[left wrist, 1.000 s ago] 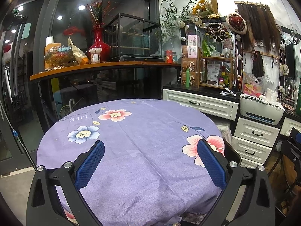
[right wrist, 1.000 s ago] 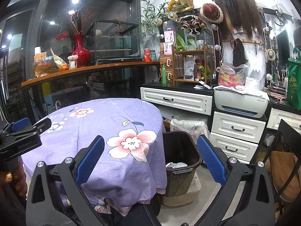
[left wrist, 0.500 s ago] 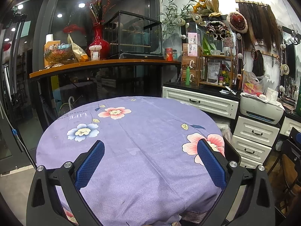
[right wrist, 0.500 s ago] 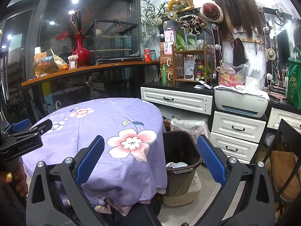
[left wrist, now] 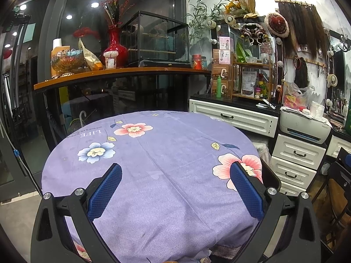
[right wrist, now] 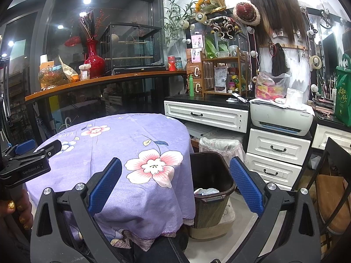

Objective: Collect trash

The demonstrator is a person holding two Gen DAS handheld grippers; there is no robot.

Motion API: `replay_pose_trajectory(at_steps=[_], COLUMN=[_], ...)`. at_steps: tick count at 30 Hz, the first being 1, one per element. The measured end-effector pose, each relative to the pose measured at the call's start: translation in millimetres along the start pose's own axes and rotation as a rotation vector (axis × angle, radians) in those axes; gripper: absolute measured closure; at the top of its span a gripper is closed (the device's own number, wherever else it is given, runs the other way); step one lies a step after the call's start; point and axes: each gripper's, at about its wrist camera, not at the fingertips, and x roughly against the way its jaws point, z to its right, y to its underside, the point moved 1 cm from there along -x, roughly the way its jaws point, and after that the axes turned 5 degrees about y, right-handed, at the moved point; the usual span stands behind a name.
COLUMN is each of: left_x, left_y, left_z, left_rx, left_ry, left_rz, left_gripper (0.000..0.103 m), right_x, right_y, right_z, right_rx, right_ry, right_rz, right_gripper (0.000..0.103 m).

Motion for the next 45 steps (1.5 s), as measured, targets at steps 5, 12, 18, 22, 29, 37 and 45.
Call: replay_pose_trajectory(at_steps=[5, 12, 18, 22, 29, 37, 45], left_x=[-0.5, -0.5, -0.5, -0.1, -2.2, -4.3, -3.7], left_y=[0.2, -0.4, -0.6, -0.8, 2.4, 5.3, 4.9], left_z=[0.2, 0.5, 0.7, 0.3, 2.1, 0.9, 0.6], left_rx=[0.001, 0.000, 0.000, 0.000, -0.009, 0.000, 0.000], left_ry=[0.001, 0.001, 0.000, 0.000, 0.001, 0.011, 0.012], left_rz=[-0.002, -0.001, -0.003, -0.001, 0.006, -0.011, -0.013], left_gripper=[0.005, 0.005, 0.005, 0.005, 0.005, 0.005, 0.005], right_x=[-0.1, 0.4, 0.6, 1.1, 0.8, 1.2, 1.3], right_y=[0.6, 1.6, 4.8, 5.6, 3.9, 6.7, 6.2], right_z=[-0.5, -1.0, -2.4, -3.3, -3.2, -4.3, -4.8], right_rx=[0.000, 0.000, 0.000, 0.001, 0.000, 0.001, 0.000], right_ry=[0.000, 0.000, -0.001, -0.002, -0.001, -0.003, -0.003], right_rz=[-0.001, -0.002, -0.004, -0.004, -0.004, -0.007, -0.007], right_gripper=[0.006, 0.006, 0.006, 0.006, 0.006, 0.006, 0.006])
